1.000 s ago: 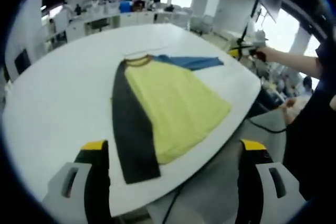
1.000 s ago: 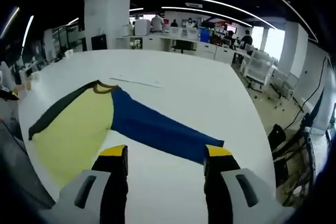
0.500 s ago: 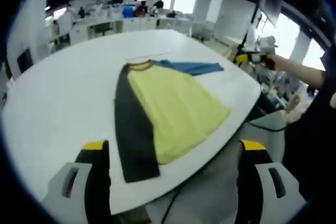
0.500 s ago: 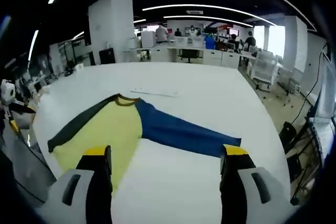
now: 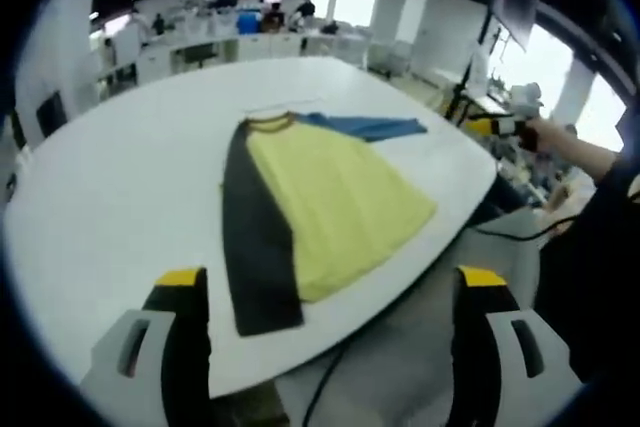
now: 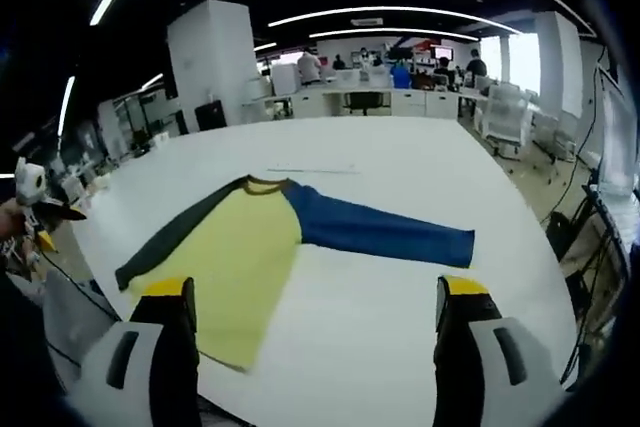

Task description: Fold the garment on the visible template until the final outline fits inside the template.

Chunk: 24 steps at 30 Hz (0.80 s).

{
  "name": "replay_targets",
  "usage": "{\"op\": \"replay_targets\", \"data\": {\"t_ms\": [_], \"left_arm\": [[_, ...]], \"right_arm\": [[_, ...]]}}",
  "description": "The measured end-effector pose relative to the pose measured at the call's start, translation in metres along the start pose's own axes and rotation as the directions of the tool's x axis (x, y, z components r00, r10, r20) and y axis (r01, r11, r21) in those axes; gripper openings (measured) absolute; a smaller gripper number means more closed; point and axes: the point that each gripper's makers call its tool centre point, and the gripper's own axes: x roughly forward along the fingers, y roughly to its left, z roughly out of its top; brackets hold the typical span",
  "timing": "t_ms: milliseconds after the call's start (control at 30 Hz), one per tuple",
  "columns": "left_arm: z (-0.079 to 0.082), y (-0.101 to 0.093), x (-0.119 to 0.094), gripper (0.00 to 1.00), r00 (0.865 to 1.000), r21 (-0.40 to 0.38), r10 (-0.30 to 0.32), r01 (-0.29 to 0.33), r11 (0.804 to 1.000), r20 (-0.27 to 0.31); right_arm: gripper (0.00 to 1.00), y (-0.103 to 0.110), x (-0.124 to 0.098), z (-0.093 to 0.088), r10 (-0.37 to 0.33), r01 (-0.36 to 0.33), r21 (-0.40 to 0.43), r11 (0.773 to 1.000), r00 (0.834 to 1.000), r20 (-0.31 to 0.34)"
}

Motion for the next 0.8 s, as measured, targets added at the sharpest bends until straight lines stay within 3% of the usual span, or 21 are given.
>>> {"op": "replay_targets", "data": {"t_ms": [333,533,800], "left_arm": [[0.0,0.006,0.0,0.97,1.0,-0.006,0.009,-0.009,1.0,0.003],[-0.003,0.006,0.0,0.97,1.0,-0.007,0.006,-0.007,1.0,-0.01],[-0.009,0.009,-0.003,0.97,1.0,-0.007,0.005,-0.005,1.0,-0.023]], "right_arm": [[0.99,0.015,-0.016,0.0,0.015,-0.016,0.006,1.0,0.999,0.037],[0.98,0.027,-0.023,-0.011,0.04,-0.04,-0.03,0.999,0.999,0.02],[0.98,0.029,-0.027,-0.011,0.039,-0.038,-0.038,0.999,0.999,0.031]]}}
